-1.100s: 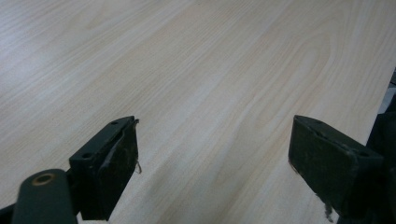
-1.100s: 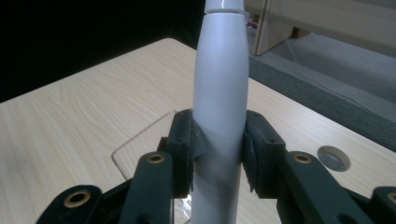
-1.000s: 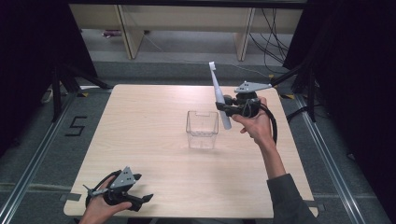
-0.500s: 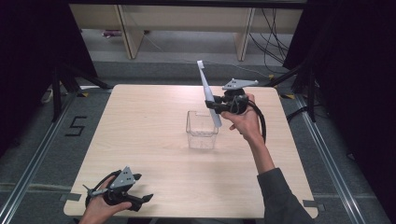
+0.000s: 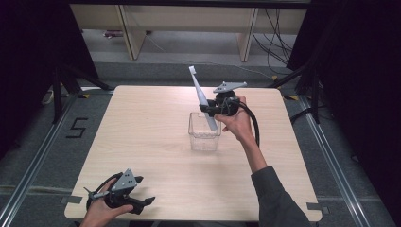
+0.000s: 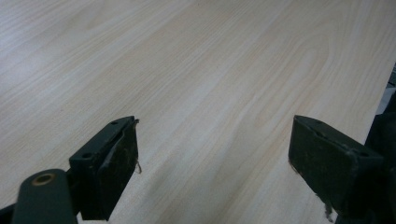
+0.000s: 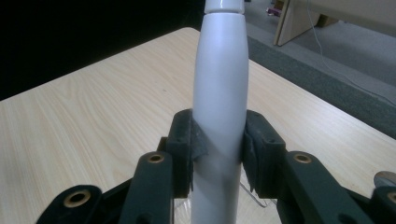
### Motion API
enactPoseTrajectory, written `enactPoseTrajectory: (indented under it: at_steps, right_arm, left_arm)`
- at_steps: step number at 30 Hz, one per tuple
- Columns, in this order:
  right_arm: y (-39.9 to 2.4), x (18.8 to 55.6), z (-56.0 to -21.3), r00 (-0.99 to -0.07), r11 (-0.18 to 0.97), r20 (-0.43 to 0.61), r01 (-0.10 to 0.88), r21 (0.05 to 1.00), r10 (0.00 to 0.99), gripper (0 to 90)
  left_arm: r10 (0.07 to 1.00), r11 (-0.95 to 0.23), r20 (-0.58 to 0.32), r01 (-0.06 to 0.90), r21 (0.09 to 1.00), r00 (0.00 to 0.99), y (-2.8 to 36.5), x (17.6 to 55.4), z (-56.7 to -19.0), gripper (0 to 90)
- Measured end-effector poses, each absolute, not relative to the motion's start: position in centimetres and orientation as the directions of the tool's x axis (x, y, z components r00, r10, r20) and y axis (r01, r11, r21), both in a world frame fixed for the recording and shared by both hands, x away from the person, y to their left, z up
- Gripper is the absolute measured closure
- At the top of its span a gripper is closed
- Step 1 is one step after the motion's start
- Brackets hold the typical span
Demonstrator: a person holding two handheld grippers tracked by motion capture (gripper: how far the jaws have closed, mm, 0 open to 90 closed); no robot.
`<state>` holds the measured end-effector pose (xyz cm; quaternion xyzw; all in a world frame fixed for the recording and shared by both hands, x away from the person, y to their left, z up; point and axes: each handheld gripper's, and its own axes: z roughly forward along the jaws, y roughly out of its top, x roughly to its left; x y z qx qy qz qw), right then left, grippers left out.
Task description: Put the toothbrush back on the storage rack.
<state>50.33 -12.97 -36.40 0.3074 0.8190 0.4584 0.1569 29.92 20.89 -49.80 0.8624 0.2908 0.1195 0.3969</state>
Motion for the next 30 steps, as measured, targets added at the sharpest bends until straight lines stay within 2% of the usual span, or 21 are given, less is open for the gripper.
enactPoseTrajectory:
  at_steps: [9, 11, 13, 18, 19, 21, 30]
  right_arm:
    - [-12.4, 50.6, -37.3, -0.755, 0.407, 0.029, 0.385, 0.828, 0.655, 66.9]
    - [-12.4, 50.8, -37.7, -0.761, 0.415, 0.01, 0.364, 0.834, 0.649, 66.9]
    - [-12.3, 50.7, -38.1, -0.753, 0.417, 0.034, 0.4, 0.816, 0.657, 66.9]
    - [-12.3, 50.9, -38.9, -0.755, 0.433, 0.014, 0.392, 0.812, 0.656, 66.9]
    - [-12.2, 50.8, -38.9, -0.753, 0.437, 0.032, 0.414, 0.799, 0.657, 66.9]
    - [-12.2, 50.9, -39.2, -0.757, 0.444, 0.009, 0.393, 0.805, 0.653, 66.9]
    - [-11.7, 51.0, -40.4, -0.751, 0.456, 0.033, 0.435, 0.776, 0.66, 66.9]
  left_arm:
    - [0.603, -0.512, -0.026, 0.412, 0.754, 0.797, 20.9, 29.8, -49.8, 15.4]
    - [0.605, -0.508, -0.028, 0.413, 0.756, 0.796, 20.9, 29.8, -49.7, 15.4]
    - [0.602, -0.511, -0.027, 0.411, 0.755, 0.798, 20.9, 29.9, -49.8, 15.4]
    - [0.602, -0.509, -0.029, 0.411, 0.757, 0.798, 20.9, 29.9, -49.8, 15.4]
    - [0.601, -0.512, -0.029, 0.412, 0.754, 0.799, 20.9, 29.9, -49.8, 15.4]
    - [0.603, -0.512, -0.026, 0.412, 0.754, 0.797, 20.9, 29.8, -49.7, 15.4]
    - [0.605, -0.511, -0.028, 0.414, 0.753, 0.796, 20.9, 29.8, -49.8, 15.4]
